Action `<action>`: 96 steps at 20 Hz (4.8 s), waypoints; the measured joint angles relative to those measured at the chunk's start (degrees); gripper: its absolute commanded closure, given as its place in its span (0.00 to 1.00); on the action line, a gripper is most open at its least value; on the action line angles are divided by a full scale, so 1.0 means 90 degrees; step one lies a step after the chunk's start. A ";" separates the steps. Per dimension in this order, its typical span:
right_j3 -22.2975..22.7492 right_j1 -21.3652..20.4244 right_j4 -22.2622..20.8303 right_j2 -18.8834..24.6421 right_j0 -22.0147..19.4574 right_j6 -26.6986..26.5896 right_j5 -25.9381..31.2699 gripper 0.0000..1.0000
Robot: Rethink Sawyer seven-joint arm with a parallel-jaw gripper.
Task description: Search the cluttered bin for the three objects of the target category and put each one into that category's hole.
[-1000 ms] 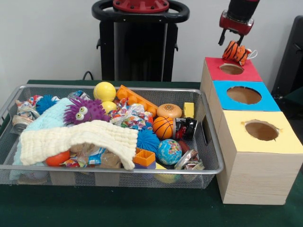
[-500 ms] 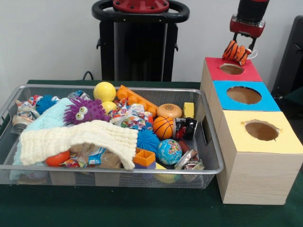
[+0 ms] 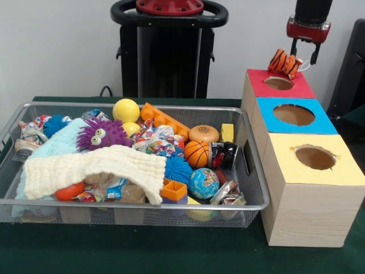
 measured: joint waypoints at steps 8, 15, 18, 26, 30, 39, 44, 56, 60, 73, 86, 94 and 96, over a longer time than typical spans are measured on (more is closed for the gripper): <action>0.0104 -0.0313 -0.0205 0.0261 -0.0479 0.0001 0.0000 0.00; 0.0369 -0.0365 -0.0502 0.0533 -0.0934 0.0001 -0.0001 0.00; 0.0427 -0.0289 -0.0710 0.0614 -0.1170 0.0001 -0.0017 0.00; 0.0468 0.0128 -0.1218 0.0653 -0.1685 0.0001 -0.0335 0.00; 0.0467 0.0269 -0.1247 0.0654 -0.1682 0.0001 -0.0358 0.00; 0.0467 0.0347 -0.1247 0.0655 -0.1556 0.0001 -0.0358 0.00; 0.0468 0.0314 -0.1248 0.0654 -0.1506 0.0001 -0.0358 0.00; 0.0467 0.0284 -0.1248 0.0604 -0.1429 0.0001 -0.0358 0.00; 0.0459 0.0285 -0.1247 0.0601 -0.1370 0.0001 -0.0358 0.00; 0.0228 0.0466 -0.1252 0.0489 -0.1359 0.0001 -0.0358 0.00; 0.0142 0.0546 -0.1264 0.0229 -0.1369 0.0001 -0.0358 0.00; 0.0106 0.0472 -0.1264 0.0149 -0.1377 0.0001 -0.0357 0.00; 0.0092 0.0456 -0.1264 0.0128 -0.1377 0.0001 -0.0357 0.00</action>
